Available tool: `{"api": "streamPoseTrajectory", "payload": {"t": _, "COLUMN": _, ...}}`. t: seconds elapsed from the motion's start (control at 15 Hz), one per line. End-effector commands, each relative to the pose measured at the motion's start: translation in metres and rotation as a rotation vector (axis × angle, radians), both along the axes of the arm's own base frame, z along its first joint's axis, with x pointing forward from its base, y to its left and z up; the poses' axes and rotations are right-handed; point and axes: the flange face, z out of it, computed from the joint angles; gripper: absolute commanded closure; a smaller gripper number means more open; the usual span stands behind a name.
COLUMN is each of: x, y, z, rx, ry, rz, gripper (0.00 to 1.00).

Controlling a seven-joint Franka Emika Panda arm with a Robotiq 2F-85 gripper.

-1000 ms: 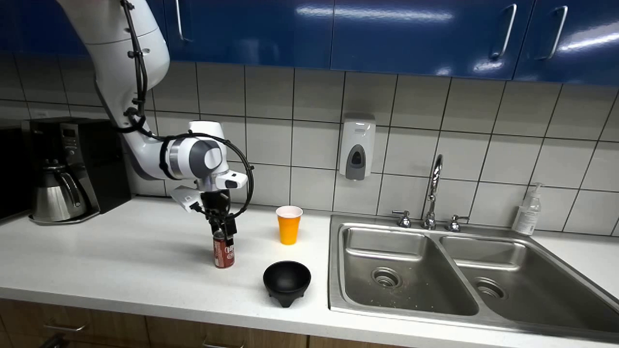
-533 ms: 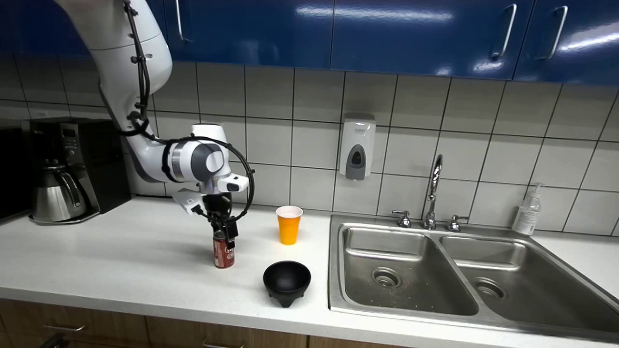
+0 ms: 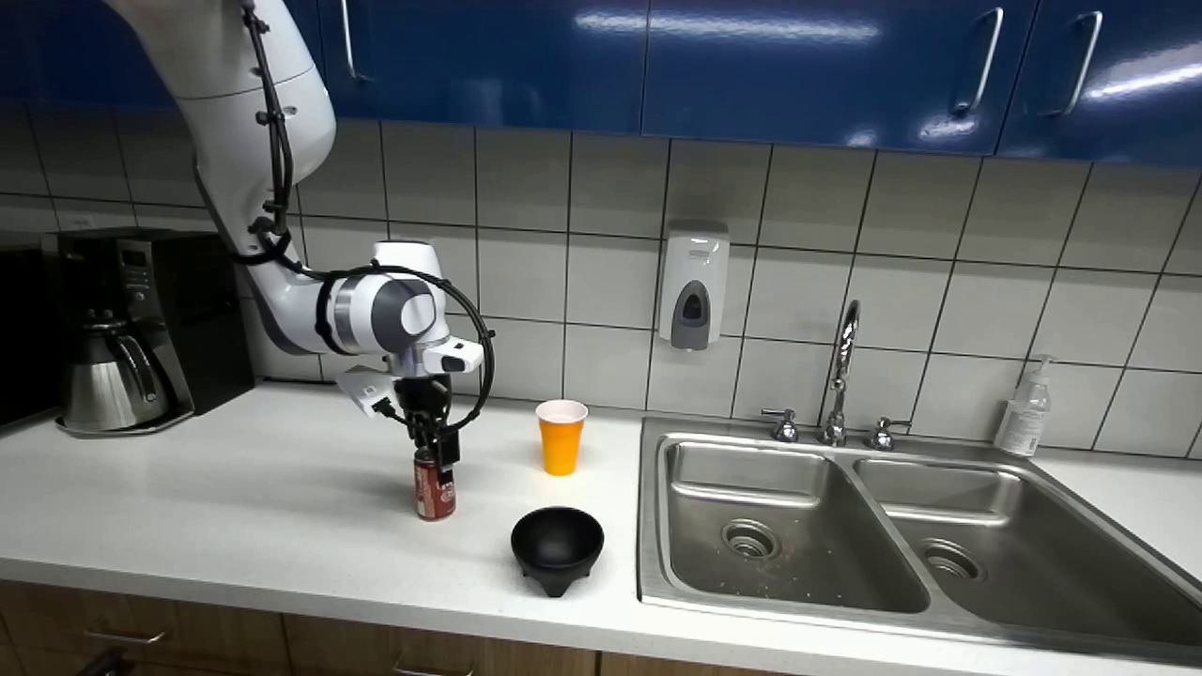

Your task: Put the red can inside the black bowl

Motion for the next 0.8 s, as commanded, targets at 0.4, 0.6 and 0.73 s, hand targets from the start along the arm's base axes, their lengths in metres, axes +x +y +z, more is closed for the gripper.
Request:
{"api": "streamPoseTrajectory", "payload": {"t": 0.4, "x": 0.007, "y": 0.001, "z": 0.018, "rx": 0.002, "ry": -0.018, "rz": -0.014, "gripper": 0.62}}
{"api": "streamPoseTrajectory", "payload": {"t": 0.6, "x": 0.008, "y": -0.002, "z": 0.031, "rx": -0.005, "ry": -0.04, "rz": -0.015, "gripper": 0.62}}
{"api": "streamPoseTrajectory", "payload": {"t": 0.73, "x": 0.008, "y": -0.005, "z": 0.041, "rx": -0.01, "ry": -0.058, "rz": -0.017, "gripper": 0.62}}
